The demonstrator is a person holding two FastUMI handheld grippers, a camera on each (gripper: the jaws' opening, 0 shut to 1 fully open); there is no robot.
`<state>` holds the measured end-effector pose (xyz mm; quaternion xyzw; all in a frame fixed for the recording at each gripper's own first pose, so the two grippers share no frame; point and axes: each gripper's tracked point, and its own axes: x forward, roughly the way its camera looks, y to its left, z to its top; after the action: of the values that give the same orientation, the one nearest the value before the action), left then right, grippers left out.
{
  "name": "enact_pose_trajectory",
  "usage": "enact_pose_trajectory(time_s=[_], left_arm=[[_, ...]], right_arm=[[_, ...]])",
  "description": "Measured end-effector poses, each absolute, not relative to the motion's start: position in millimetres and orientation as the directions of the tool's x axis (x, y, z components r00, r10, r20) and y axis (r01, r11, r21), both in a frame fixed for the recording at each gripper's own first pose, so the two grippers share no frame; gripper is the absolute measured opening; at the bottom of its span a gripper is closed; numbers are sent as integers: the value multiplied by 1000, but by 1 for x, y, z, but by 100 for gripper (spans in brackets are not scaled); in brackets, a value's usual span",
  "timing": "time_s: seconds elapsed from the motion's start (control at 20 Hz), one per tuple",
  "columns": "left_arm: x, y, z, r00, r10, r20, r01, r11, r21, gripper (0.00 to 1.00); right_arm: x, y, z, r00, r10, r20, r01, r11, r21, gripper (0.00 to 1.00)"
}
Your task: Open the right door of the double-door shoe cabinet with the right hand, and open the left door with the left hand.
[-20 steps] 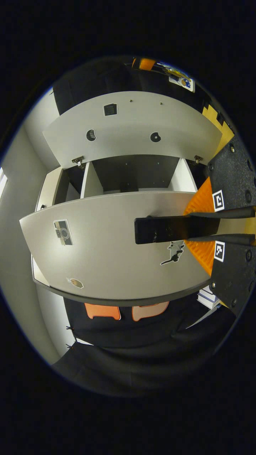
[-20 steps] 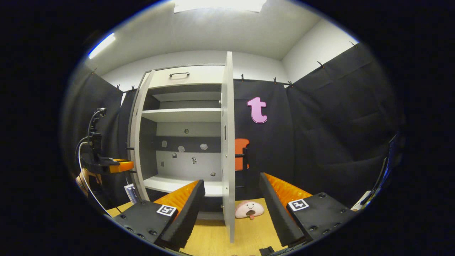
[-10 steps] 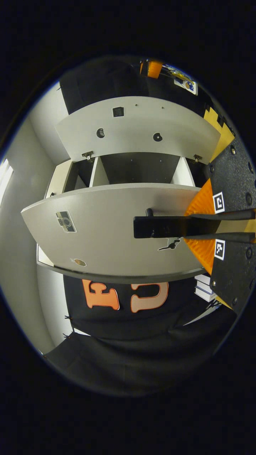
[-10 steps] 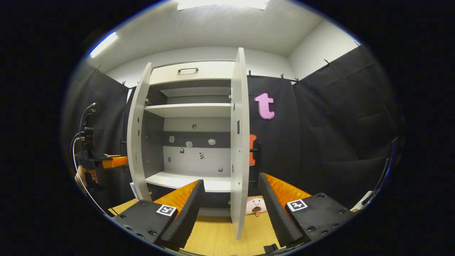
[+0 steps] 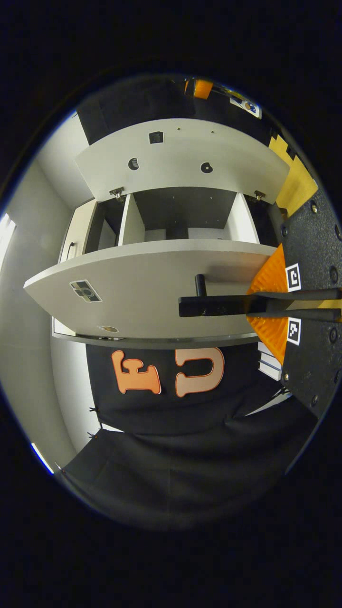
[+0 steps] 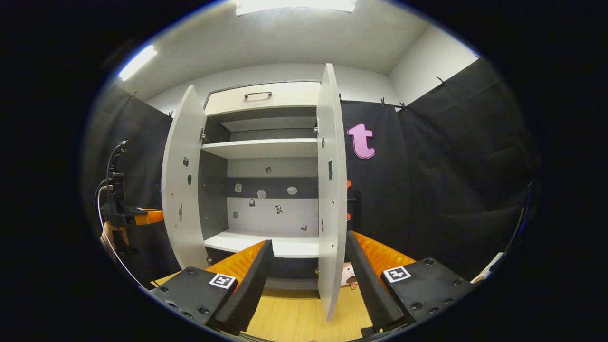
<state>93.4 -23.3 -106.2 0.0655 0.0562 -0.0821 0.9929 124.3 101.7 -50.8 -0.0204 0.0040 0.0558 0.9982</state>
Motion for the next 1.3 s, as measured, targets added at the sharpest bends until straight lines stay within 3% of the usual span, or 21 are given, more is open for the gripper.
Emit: enact_pose_trajectory(time_s=[0.1,0.2,0.65,1.3], left_arm=[[92,-14,-105,983,-133,-125,150,979,136,5],[91,-4,-104,987,-105,-122,122,983,138,4],[90,33,-101,993,-32,-113,48,988,144,0],[88,61,-98,993,-29,-111,40,995,92,0]], right_arm=[[124,103,-52,993,118,-15,-119,992,-35,100],[125,103,-51,993,118,-13,-118,992,-36,89],[127,107,-55,991,131,-29,-132,990,-37,89],[129,108,-60,990,133,-50,-135,990,-28,89]])
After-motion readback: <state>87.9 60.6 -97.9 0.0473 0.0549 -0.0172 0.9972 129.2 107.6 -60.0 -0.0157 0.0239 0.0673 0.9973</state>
